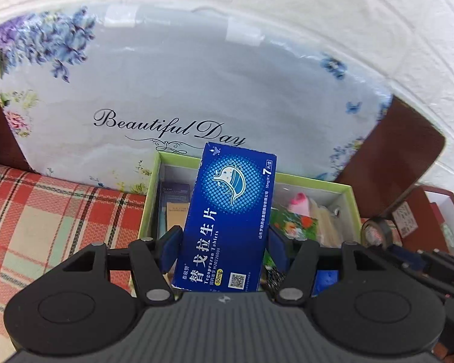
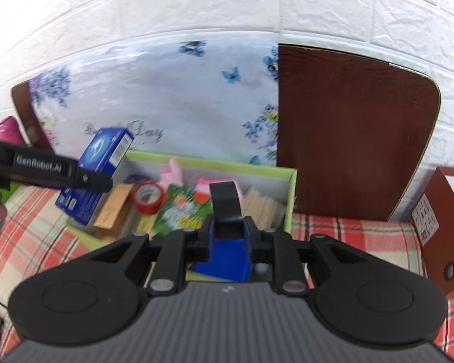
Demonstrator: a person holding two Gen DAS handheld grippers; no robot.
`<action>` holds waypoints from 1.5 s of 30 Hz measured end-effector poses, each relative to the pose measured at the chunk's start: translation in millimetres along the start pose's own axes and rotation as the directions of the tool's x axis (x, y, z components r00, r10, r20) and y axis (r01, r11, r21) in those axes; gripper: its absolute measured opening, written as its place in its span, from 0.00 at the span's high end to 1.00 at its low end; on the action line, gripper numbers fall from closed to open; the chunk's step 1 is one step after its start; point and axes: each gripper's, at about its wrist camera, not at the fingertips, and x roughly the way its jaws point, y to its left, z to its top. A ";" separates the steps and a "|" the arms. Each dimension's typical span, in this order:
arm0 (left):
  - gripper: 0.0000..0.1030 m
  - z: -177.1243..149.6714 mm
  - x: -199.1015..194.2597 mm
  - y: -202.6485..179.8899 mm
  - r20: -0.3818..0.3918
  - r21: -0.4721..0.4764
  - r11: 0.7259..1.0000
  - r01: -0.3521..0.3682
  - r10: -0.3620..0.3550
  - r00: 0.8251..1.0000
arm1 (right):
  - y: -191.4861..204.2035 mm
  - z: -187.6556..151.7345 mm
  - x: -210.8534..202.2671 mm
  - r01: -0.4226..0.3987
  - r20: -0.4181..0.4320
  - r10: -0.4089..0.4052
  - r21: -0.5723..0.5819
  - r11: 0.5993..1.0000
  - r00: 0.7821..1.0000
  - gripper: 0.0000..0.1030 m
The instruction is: Organize objects
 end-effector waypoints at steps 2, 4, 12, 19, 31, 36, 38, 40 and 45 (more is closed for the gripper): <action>0.36 2.0 10.1 2.2 0.007 -0.013 1.000 -0.007 0.007 1.000 | -1.6 1.9 14.0 0.015 0.008 -0.015 -0.029 0.999 1.000 0.78; 0.24 2.6 20.1 2.4 -0.028 -0.006 0.999 -0.038 0.038 0.999 | 0.4 1.0 27.3 0.020 -0.021 -0.022 -0.073 0.997 1.000 0.50; 0.24 -26.1 8.9 3.5 -0.018 0.081 0.990 -0.117 0.118 0.993 | 11.7 -29.7 20.9 0.014 -0.038 -0.017 -0.059 0.998 0.999 0.14; 0.24 -47.8 -22.7 8.8 -0.019 0.004 0.990 -0.144 0.144 0.989 | 14.1 -44.7 -12.2 0.009 -0.084 -0.010 -0.013 1.000 0.996 0.00; 0.23 -64.9 -101.4 -14.6 0.078 0.076 0.973 -0.219 0.214 0.974 | 33.0 -62.0 -80.4 0.023 -0.097 -0.023 -0.008 1.000 0.995 0.00; 0.22 -78.2 -121.6 -22.7 0.078 0.118 0.964 -0.239 0.231 0.970 | 36.2 -68.9 -103.3 0.034 -0.082 -0.033 0.007 0.999 0.996 0.00; 0.22 -84.2 -126.2 -22.5 0.056 0.112 0.968 -0.223 0.218 0.974 | 36.9 -72.1 -110.2 0.038 -0.083 -0.037 0.015 0.999 0.996 0.00; 0.22 -91.6 -128.9 -25.0 0.043 0.127 0.966 -0.225 0.221 0.974 | 37.7 -75.5 -116.4 0.040 -0.083 -0.039 0.020 0.999 0.996 0.00; 0.22 -105.9 -131.4 -28.5 -0.002 0.136 0.969 -0.206 0.208 0.978 | 40.6 -82.9 -128.1 0.044 -0.085 -0.041 0.025 0.999 0.996 0.00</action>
